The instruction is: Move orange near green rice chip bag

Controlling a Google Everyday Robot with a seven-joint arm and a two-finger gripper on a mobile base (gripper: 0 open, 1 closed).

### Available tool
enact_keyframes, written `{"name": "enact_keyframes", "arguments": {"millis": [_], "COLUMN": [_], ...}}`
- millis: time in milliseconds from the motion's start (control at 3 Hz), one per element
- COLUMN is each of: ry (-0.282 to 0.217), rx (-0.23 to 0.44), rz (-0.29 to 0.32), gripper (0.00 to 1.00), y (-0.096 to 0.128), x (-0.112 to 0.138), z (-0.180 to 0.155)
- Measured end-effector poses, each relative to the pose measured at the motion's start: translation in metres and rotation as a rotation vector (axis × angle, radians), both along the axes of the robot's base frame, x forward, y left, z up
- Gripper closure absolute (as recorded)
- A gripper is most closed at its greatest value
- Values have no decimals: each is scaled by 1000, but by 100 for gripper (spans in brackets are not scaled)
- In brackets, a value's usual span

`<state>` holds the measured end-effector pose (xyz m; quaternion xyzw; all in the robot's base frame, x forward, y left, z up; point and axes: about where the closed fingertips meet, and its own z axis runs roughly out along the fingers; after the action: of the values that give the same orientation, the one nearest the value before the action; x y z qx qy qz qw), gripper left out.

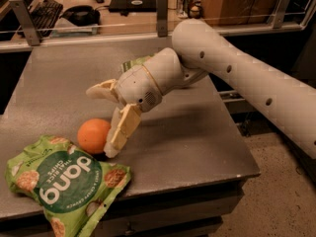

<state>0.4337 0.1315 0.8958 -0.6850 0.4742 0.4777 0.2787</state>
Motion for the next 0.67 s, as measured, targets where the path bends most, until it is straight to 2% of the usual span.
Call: {"name": "enact_keyframes", "arguments": {"millis": [333,667], "ry": [-109,-273], "rx": [33,61], "rz": [-86,-241], "gripper": [0,0], "y": [-40,-96], "x": [11,26], "z": [50,120]}}
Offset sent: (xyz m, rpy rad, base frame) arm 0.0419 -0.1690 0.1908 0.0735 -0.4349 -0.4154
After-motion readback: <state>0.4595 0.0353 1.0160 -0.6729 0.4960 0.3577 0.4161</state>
